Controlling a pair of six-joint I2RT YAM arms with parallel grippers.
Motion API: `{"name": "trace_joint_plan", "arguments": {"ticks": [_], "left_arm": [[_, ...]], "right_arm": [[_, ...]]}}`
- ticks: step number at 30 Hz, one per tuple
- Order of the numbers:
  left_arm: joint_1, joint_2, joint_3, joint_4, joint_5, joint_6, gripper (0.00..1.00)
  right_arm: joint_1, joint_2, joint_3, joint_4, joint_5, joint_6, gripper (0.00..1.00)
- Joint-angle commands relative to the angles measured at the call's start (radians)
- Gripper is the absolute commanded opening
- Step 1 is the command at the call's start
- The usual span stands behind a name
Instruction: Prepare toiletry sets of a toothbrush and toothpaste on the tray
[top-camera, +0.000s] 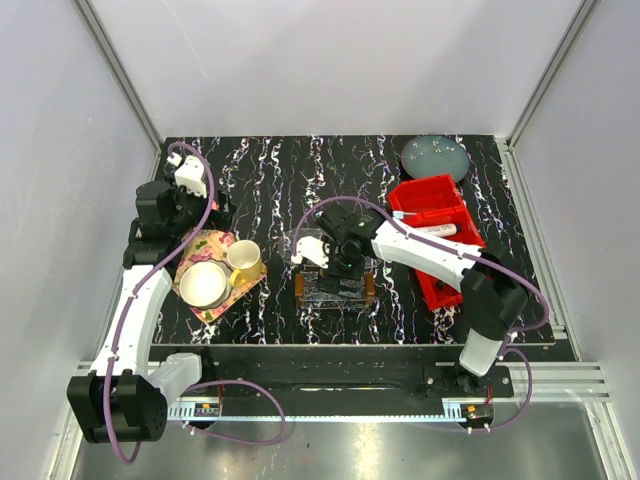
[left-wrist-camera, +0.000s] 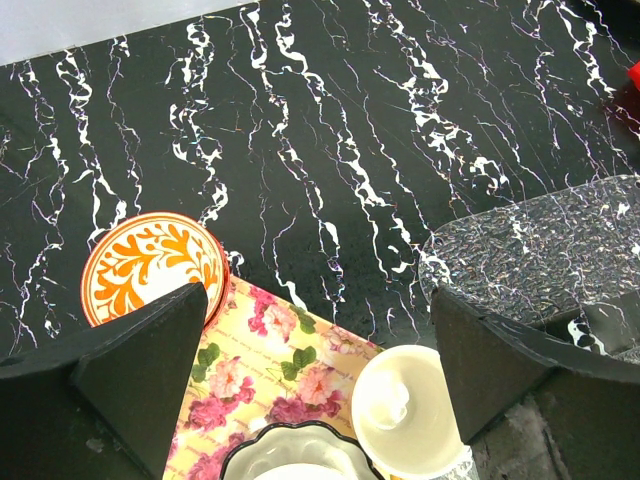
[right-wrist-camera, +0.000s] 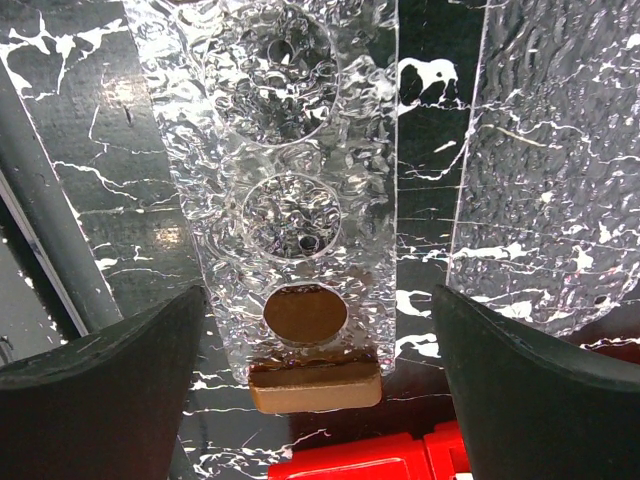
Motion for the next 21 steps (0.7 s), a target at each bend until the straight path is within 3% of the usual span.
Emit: {"name": "trace_joint_plan", "arguments": {"ticks": [1, 21], "left_arm": [[-0.001, -0.002, 0.008, 0.048, -0.015, 0.011, 0.99], [-0.001, -0.009, -0.008, 0.055, -0.018, 0.011, 0.99]], "right_arm": [[0.011, 0.013, -0.011, 0.04, 0.026, -0.035, 1.0], [0.014, 0.039, -0.032, 0.064, 0.004, -0.042, 1.0]]}}
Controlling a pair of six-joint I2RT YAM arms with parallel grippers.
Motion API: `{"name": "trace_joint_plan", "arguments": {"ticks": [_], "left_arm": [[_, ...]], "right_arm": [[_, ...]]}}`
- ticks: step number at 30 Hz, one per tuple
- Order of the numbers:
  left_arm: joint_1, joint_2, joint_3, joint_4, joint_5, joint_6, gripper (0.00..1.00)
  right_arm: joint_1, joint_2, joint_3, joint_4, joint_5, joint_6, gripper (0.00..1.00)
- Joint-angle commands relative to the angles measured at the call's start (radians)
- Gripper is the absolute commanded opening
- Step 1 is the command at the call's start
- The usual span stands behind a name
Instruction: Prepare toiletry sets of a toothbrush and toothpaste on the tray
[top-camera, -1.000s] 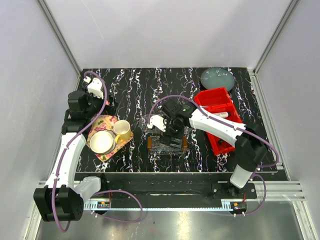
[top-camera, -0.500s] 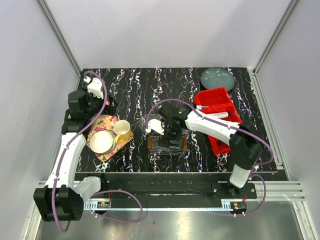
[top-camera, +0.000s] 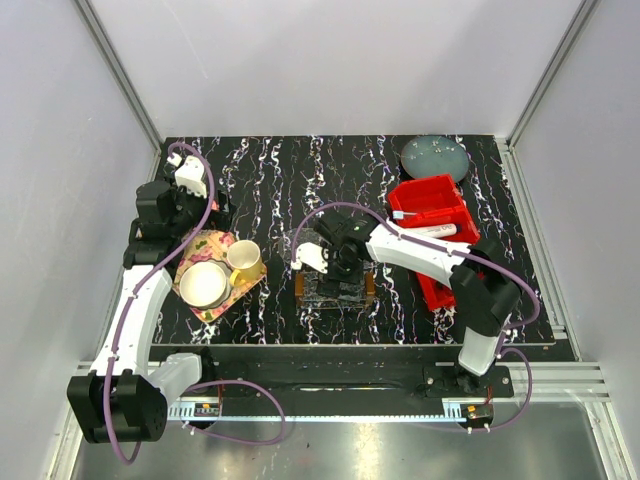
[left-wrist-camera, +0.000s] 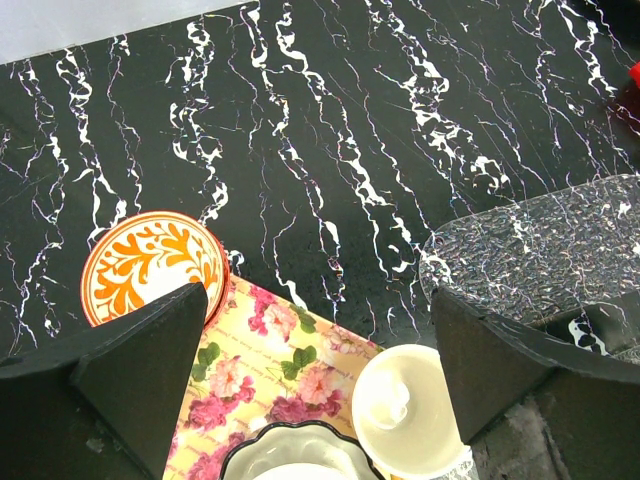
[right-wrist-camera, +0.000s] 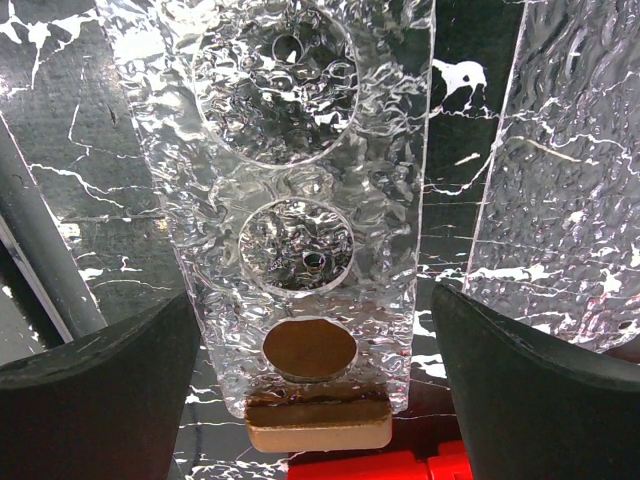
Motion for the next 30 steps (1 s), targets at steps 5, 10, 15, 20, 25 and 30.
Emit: {"name": "trace_joint_plan", "arguments": {"ticks": [5, 10, 15, 20, 25, 30], "left_arm": [[-0.001, -0.009, -0.011, 0.056, -0.015, 0.01, 0.99], [-0.002, -0.009, -0.017, 0.061, -0.015, 0.01, 0.99], [-0.001, -0.007, -0.023, 0.064, -0.015, 0.01, 0.99], [-0.002, -0.006, -0.022, 0.065, -0.012, 0.007, 0.99], [-0.001, -0.004, -0.022, 0.068, -0.012, 0.007, 0.99], [-0.001, -0.004, -0.017, 0.068, -0.007, 0.006, 0.99]], "right_arm": [[0.009, 0.014, 0.0, 0.04, 0.009, -0.007, 1.0], [0.008, 0.03, -0.013, 0.072, 0.013, 0.008, 1.0], [0.008, 0.024, -0.029, 0.115, 0.035, 0.026, 0.96], [0.009, 0.01, -0.026, 0.118, 0.058, 0.04, 0.81], [0.009, -0.007, -0.023, 0.115, 0.078, 0.049, 0.65], [0.009, -0.027, -0.007, 0.1, 0.084, 0.037, 0.59]]}}
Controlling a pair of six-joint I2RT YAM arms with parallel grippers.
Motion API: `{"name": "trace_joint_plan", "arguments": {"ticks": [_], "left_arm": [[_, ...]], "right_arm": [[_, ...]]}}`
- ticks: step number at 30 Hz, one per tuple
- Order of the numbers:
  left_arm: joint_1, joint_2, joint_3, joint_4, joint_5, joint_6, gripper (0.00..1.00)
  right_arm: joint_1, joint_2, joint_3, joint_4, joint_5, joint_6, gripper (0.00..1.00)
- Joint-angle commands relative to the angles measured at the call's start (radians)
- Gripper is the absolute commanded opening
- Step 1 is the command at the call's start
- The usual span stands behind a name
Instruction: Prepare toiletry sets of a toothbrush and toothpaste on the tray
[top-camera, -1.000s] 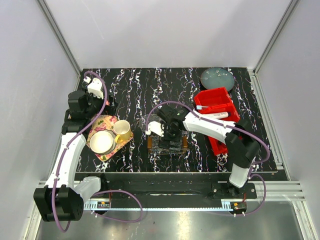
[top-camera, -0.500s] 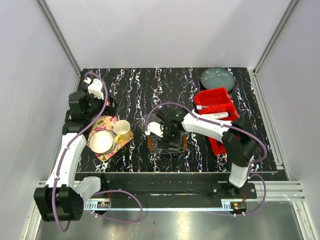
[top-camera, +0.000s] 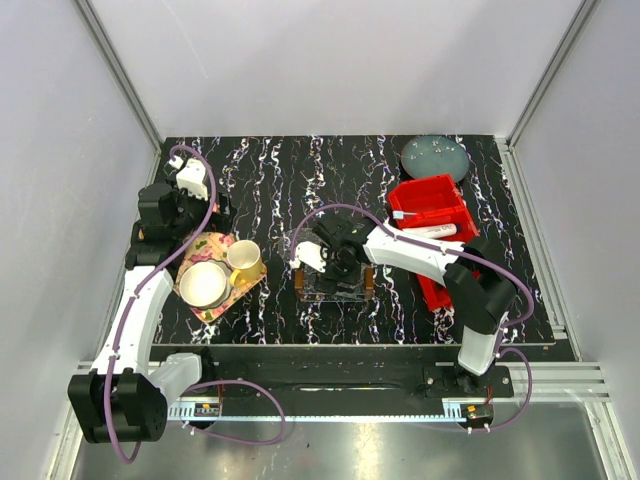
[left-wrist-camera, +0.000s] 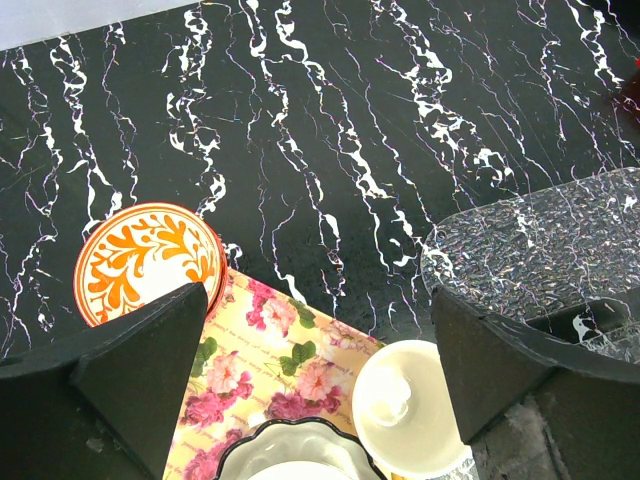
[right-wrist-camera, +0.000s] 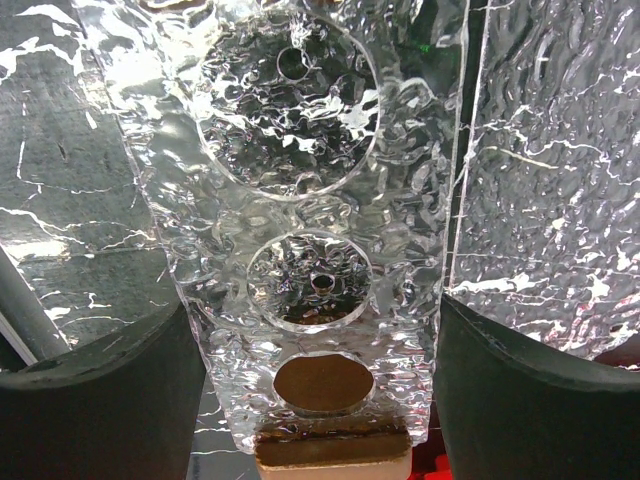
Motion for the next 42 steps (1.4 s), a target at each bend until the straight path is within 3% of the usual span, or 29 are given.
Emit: {"name": "trace_joint_plan", "arguments": {"ticks": [1, 26, 42], "left_arm": [[-0.002, -0.004, 0.01, 0.052, -0.006, 0.005, 0.99], [-0.001, -0.022, -0.008, 0.053, -0.017, 0.016, 0.99], [-0.001, -0.012, -0.011, 0.067, -0.02, 0.012, 0.99]], "right_arm": [[0.008, -0.053, 0.027, 0.009, 0.037, -0.003, 0.58], [0.002, -0.012, 0.192, -0.057, 0.037, -0.07, 0.34], [-0.012, -0.051, 0.168, 0.087, 0.034, -0.043, 0.18]]}}
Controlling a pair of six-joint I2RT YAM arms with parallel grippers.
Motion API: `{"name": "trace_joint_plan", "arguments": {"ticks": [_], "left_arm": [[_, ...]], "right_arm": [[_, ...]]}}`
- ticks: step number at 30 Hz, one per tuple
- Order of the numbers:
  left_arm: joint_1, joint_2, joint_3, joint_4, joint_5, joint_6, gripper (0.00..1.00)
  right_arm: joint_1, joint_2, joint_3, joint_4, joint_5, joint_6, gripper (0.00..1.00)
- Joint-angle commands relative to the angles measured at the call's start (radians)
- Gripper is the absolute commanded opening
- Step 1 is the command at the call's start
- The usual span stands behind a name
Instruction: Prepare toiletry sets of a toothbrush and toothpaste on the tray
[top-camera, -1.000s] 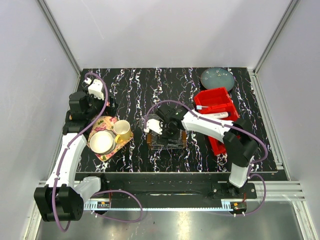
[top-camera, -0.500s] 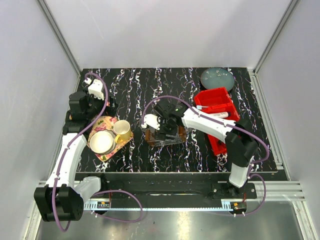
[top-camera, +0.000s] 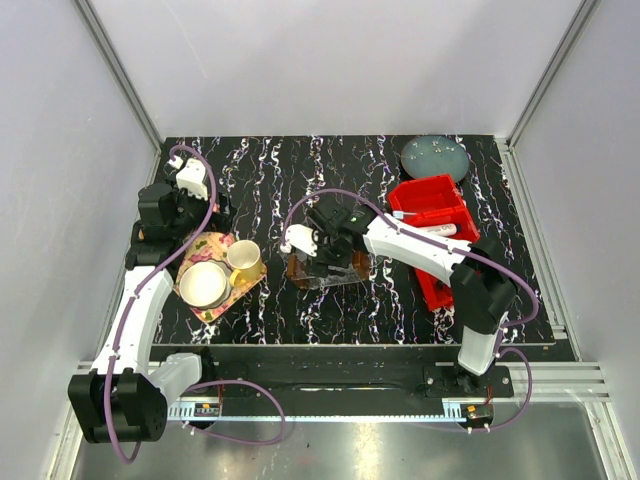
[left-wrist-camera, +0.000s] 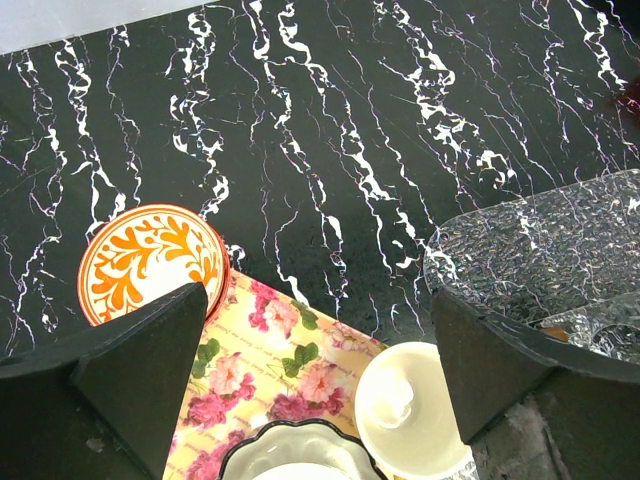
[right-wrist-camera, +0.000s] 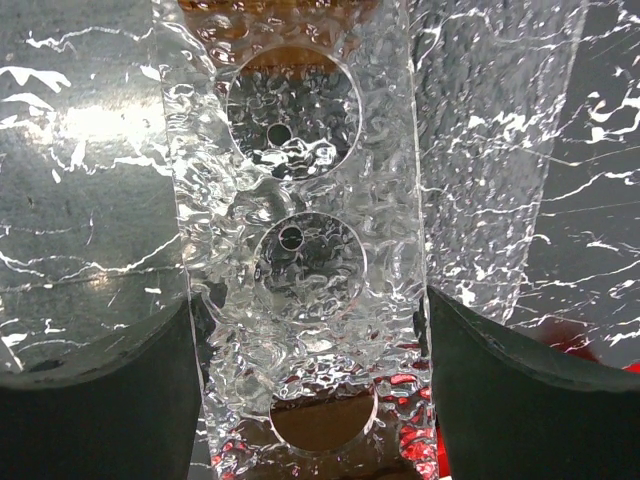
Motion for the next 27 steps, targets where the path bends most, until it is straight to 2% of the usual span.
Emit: {"name": "trace_joint_plan", "arguments": {"ticks": [1, 9, 27], "left_arm": [[-0.001, -0.008, -0.007, 0.061, -0.015, 0.01, 0.99], [-0.001, -0.002, -0.006, 0.07, -0.017, 0.007, 0.99], [-0.002, 0.035, 0.011, 0.085, -0.028, 0.005, 0.99]], "right_arm": [[-0.011, -0.053, 0.023, 0.109, 0.002, 0.017, 0.17], [-0.04, -0.062, 0.012, 0.204, -0.015, 0.026, 0.07], [-0.112, 0.004, 0.044, 0.339, -0.104, -0.017, 0.03]]}}
